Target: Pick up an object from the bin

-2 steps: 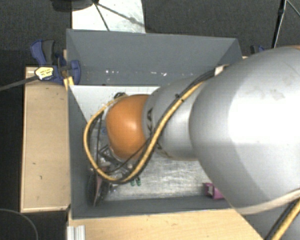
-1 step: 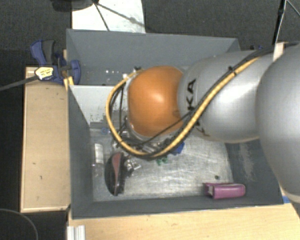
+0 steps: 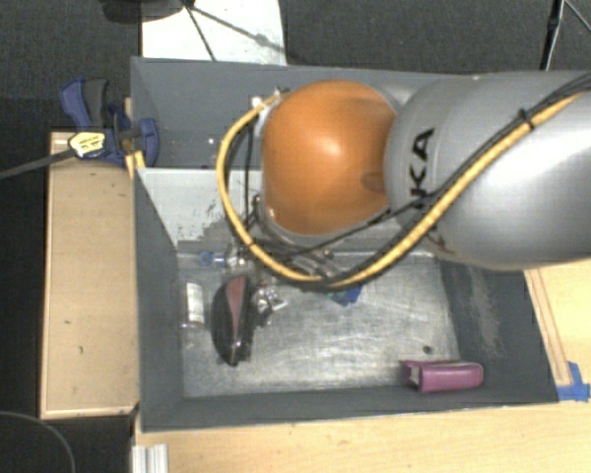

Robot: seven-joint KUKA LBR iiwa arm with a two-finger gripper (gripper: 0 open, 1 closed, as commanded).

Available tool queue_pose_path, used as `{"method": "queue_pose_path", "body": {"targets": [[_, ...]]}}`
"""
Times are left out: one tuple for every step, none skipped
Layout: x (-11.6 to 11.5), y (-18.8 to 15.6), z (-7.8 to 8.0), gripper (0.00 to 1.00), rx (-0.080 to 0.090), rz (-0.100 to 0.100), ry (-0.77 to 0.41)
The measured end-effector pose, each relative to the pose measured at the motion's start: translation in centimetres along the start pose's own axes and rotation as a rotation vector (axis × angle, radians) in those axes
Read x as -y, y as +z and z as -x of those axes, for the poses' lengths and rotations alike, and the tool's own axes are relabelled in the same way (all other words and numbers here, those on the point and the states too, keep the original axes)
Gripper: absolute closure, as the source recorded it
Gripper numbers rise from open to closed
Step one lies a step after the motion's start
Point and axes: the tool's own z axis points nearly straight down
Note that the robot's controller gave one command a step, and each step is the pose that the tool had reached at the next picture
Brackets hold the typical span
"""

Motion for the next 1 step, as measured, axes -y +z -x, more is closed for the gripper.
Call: {"method": "queue_pose_path", "body": {"targets": [[5.72, 2.63, -0.56, 1.0, -0.012, -0.002, 0.052]]}}
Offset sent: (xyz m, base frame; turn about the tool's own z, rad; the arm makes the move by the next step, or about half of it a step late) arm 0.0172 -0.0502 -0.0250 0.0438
